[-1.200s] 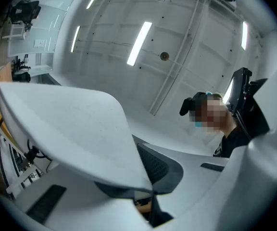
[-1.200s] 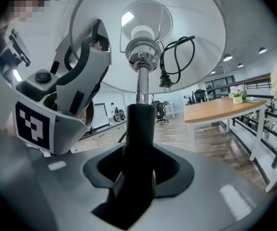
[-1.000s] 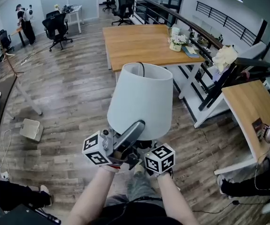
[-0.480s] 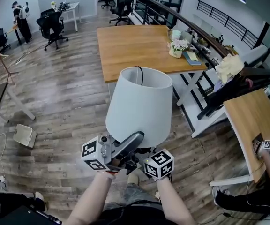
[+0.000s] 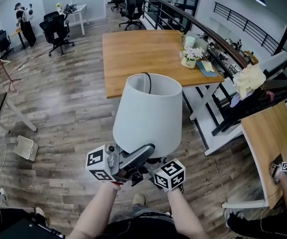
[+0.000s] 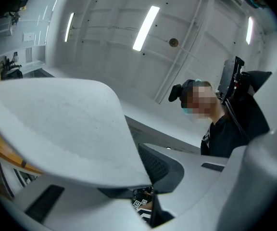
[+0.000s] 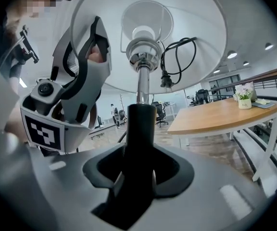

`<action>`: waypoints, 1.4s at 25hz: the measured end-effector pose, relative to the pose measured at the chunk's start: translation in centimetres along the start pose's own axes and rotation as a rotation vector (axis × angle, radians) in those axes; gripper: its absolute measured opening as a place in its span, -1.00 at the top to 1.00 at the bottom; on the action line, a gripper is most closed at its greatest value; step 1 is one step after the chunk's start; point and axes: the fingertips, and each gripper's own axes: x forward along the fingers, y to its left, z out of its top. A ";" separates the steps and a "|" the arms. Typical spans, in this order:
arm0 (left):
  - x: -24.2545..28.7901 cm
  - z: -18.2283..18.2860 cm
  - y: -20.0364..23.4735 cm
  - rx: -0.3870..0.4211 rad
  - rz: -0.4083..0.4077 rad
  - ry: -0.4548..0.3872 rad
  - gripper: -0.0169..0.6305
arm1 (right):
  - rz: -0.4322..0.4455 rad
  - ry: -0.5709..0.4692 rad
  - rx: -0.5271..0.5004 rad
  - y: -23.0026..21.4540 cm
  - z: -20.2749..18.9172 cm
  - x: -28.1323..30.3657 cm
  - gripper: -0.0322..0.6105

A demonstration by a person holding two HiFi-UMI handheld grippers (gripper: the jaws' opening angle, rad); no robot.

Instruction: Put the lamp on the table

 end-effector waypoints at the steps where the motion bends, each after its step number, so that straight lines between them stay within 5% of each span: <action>1: 0.1 0.0 0.6 0.001 0.005 0.000 0.86 | 0.003 0.000 -0.003 -0.5 0.2 0.2 0.36; 18: 1.4 2.1 11.5 0.014 0.027 0.018 0.86 | -0.009 -0.022 0.001 -9.3 3.0 6.5 0.36; 35: 0.7 10.0 27.7 -0.030 0.003 0.073 0.87 | -0.055 -0.036 0.036 -19.8 9.0 20.0 0.36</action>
